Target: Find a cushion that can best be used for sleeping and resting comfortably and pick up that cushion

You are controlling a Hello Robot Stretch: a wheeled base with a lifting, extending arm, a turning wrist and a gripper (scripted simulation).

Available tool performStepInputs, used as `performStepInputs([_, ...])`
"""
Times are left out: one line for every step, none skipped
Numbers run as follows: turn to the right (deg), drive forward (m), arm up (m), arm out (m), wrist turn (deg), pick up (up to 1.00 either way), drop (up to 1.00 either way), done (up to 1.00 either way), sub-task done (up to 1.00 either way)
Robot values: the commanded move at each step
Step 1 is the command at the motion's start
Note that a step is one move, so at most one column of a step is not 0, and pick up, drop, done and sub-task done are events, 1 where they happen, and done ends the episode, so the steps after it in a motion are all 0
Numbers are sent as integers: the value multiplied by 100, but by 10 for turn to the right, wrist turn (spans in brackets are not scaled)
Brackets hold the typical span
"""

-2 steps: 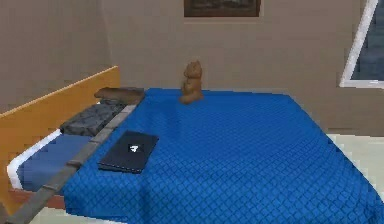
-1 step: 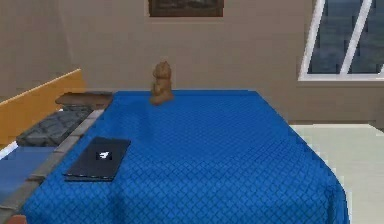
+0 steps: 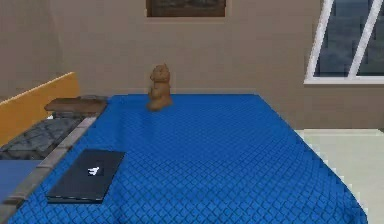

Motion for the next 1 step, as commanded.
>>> performStepInputs([-300,0,0,0,0,0,0,0,0])
